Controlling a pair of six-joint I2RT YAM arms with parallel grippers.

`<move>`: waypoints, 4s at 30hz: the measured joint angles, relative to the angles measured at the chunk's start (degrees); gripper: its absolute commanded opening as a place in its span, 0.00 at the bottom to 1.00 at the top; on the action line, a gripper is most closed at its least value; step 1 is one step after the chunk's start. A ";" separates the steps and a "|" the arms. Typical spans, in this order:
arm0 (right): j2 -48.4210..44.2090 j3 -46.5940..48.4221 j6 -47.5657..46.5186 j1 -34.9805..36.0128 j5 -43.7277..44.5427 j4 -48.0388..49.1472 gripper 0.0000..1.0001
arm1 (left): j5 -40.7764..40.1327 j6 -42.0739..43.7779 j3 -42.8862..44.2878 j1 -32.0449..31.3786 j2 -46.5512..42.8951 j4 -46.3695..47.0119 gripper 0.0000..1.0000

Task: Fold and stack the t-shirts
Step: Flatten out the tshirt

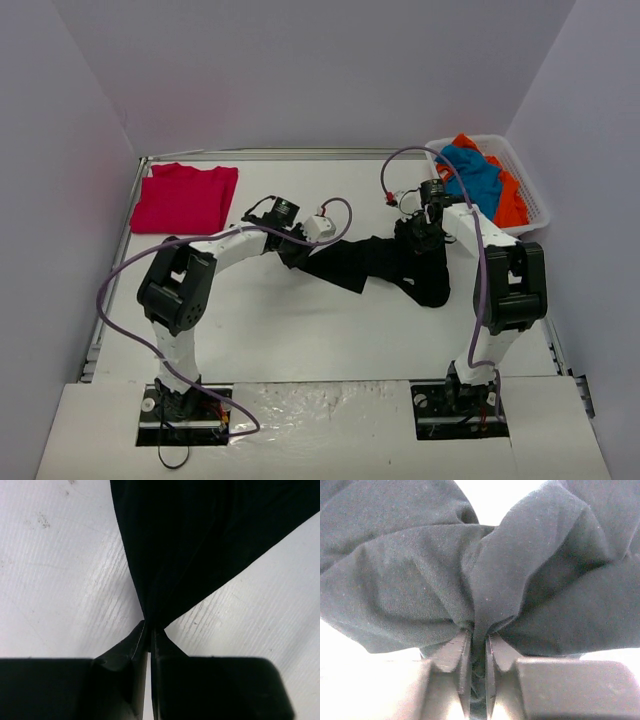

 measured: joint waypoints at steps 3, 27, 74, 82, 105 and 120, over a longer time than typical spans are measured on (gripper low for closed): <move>0.00 0.00 0.50 0.00 0.09 0.00 0.00 | -0.90 0.66 -0.02 0.00 -1.51 -1.27 0.02; -14.78 8.74 0.79 -0.94 4.59 -1.07 0.00 | -23.45 7.58 0.46 7.19 -34.88 -13.97 0.02; 10.05 42.12 -1.57 24.87 -10.21 -13.46 0.82 | 26.62 24.70 5.05 8.57 -40.92 -52.92 0.31; 12.59 38.34 -2.82 21.38 -6.19 -14.25 0.83 | 26.75 26.14 3.54 5.57 -38.93 -52.94 0.45; 24.13 31.91 -2.93 9.55 -13.18 -13.64 0.74 | 18.53 19.28 -6.38 7.39 -41.38 -37.70 0.31; 26.14 32.35 -4.57 10.84 -13.66 -14.29 0.00 | 17.46 17.86 -8.90 9.18 -42.36 -35.39 0.30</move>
